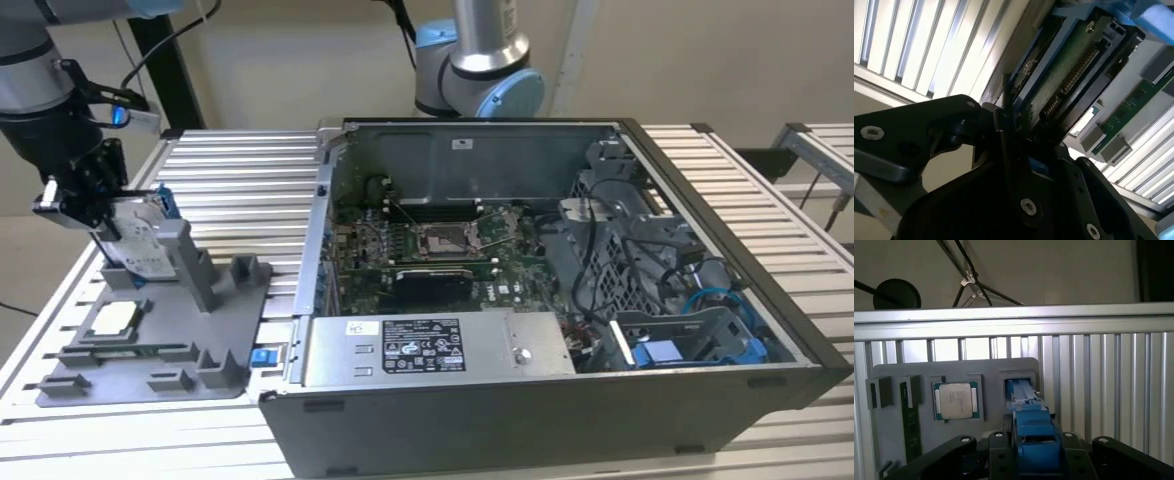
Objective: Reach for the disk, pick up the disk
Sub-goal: 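Pick up the disk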
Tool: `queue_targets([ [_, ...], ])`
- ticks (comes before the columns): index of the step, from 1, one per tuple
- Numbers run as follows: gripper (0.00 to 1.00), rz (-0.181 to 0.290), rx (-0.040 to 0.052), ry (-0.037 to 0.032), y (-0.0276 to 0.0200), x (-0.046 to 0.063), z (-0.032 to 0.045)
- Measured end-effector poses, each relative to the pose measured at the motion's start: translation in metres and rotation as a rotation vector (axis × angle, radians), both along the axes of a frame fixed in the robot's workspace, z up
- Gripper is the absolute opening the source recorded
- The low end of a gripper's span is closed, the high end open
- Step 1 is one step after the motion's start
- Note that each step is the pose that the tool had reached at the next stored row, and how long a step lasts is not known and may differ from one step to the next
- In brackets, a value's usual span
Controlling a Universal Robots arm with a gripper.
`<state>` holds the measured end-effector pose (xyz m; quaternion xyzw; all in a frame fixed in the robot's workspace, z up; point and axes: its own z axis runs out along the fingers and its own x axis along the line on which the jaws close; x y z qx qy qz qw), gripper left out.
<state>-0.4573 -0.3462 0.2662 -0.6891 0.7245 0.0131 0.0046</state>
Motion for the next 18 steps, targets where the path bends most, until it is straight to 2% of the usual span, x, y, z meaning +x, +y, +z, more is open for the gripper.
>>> queue_targets([
  [8,0.00,0.000,-0.0001,0.0000,0.0000,0.0000,0.0000],
  [11,0.00,0.000,-0.0115,0.0026,0.0000,0.0000,-0.0001],
  [16,0.00,0.013,-0.0117,0.0026,0.0000,0.0000,0.0000],
  [18,0.00,0.017,-0.0170,0.0036,0.0001,0.0000,0.0000],
])
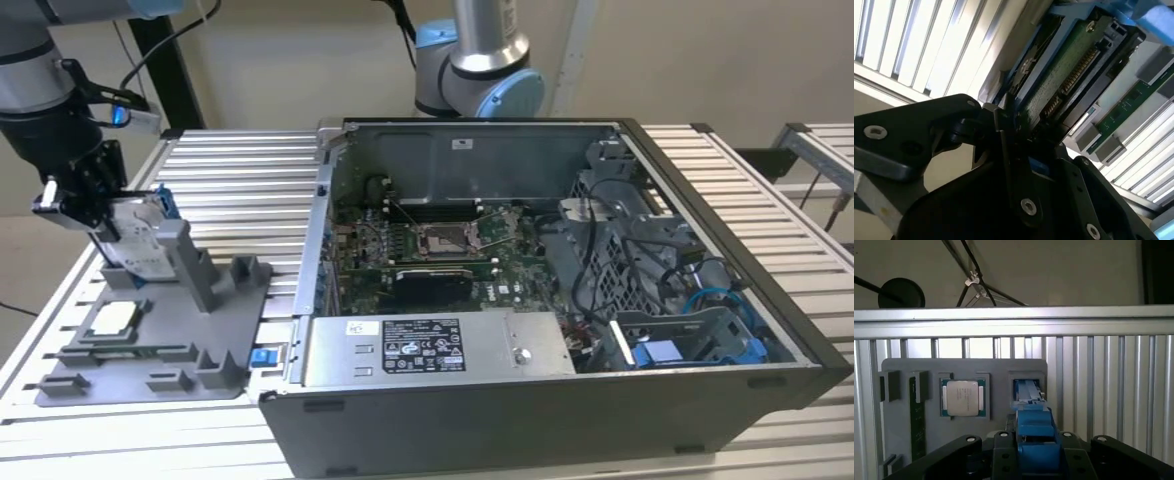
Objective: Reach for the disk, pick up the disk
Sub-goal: 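Pick up the disk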
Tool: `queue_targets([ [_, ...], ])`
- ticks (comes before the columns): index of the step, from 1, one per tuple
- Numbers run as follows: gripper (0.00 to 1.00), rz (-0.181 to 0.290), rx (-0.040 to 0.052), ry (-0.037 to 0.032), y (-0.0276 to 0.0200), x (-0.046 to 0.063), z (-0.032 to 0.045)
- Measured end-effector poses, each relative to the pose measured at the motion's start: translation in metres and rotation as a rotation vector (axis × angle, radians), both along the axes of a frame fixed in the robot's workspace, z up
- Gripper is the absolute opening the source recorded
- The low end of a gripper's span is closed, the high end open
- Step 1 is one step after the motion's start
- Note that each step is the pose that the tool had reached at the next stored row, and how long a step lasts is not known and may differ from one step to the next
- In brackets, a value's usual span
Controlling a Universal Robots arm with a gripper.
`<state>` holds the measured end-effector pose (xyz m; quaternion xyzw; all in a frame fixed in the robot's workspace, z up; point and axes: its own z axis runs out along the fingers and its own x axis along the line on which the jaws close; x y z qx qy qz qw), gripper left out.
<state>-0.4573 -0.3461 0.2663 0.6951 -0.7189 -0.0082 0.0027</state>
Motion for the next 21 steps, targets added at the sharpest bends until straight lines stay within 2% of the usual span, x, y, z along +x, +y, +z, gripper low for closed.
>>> queue_targets([
  [1,0.00,0.000,-0.0058,0.0010,0.0000,0.0000,0.0000],
  [4,0.00,0.001,-0.0071,0.0010,-0.0002,0.0000,0.0000],
  [7,0.00,0.001,-0.0025,0.0005,-0.0002,0.0000,0.0000],
  [12,0.00,0.001,0.0151,-0.0016,-0.0001,0.0000,0.0000],
  [21,0.00,0.001,0.0152,-0.0017,-0.0002,0.0000,-0.0001],
])
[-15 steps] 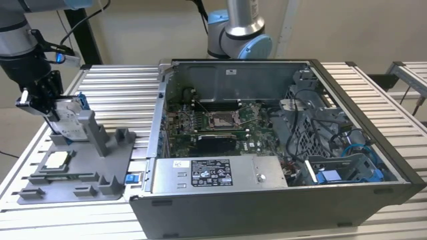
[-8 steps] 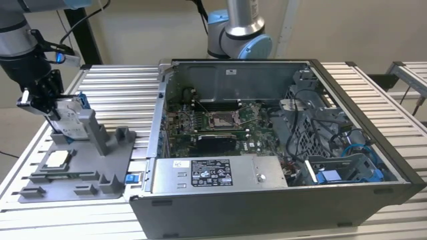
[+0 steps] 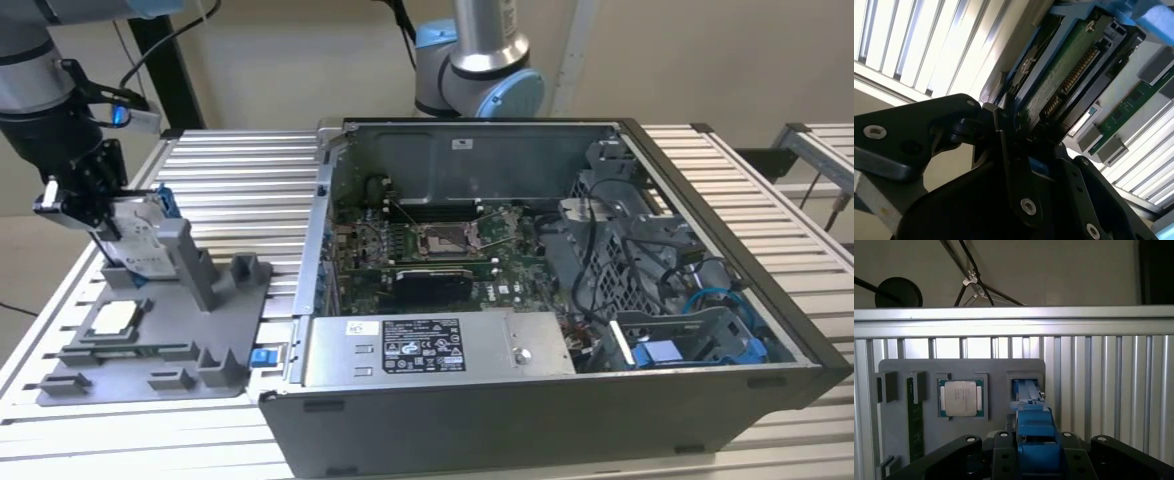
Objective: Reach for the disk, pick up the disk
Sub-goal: 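Pick up the disk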
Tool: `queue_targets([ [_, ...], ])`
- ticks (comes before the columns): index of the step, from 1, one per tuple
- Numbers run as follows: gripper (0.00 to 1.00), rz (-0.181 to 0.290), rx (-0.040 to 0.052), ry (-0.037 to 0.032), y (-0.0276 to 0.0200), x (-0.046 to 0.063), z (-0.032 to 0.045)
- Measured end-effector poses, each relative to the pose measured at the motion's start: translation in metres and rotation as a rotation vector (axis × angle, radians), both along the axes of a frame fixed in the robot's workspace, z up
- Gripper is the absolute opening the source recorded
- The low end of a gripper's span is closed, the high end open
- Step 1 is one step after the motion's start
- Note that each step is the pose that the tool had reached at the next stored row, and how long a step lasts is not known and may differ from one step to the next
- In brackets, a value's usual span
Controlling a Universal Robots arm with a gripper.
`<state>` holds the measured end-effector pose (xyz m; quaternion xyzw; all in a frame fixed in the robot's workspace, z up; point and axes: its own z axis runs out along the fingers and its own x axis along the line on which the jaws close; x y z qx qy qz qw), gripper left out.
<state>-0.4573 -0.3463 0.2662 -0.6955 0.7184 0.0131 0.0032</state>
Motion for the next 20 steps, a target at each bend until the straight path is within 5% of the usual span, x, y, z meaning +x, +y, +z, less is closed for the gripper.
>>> queue_targets([
  [15,0.00,-0.001,0.0000,0.0000,0.0002,0.0000,0.0000],
  [18,0.00,-0.001,-0.0168,0.0000,0.0002,0.0000,0.0000],
  [20,0.00,0.000,-0.0181,0.0001,0.0001,0.0000,0.0001],
])
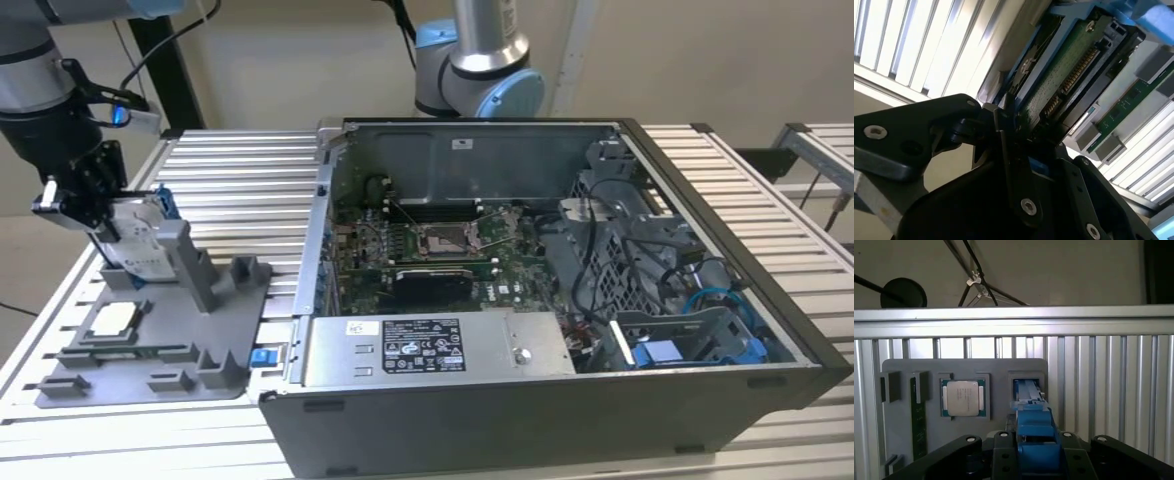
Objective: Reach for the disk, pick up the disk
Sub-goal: 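Pick up the disk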
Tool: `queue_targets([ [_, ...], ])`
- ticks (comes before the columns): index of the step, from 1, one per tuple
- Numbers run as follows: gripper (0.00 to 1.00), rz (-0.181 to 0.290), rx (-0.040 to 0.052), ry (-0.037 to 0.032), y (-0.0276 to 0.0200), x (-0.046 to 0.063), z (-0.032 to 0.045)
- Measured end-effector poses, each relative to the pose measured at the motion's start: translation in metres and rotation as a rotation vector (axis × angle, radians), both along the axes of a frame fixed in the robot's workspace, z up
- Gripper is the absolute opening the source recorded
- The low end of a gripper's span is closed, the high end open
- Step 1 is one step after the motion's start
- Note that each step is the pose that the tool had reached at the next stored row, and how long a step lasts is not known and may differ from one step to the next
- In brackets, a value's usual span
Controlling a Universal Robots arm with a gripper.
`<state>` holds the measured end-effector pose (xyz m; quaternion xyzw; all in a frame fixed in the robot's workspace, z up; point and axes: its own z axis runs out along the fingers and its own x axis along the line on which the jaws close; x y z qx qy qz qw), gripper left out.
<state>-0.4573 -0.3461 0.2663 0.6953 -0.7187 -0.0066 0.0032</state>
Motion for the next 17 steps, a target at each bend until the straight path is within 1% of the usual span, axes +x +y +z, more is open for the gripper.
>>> queue_targets([
  [1,0.00,0.000,0.0025,0.0001,0.0000,0.0000,0.0000],
  [11,0.00,0.000,0.0042,-0.0003,0.0001,0.0000,0.0001],
  [17,0.00,0.000,0.0041,0.0000,0.0001,0.0000,0.0047],
])
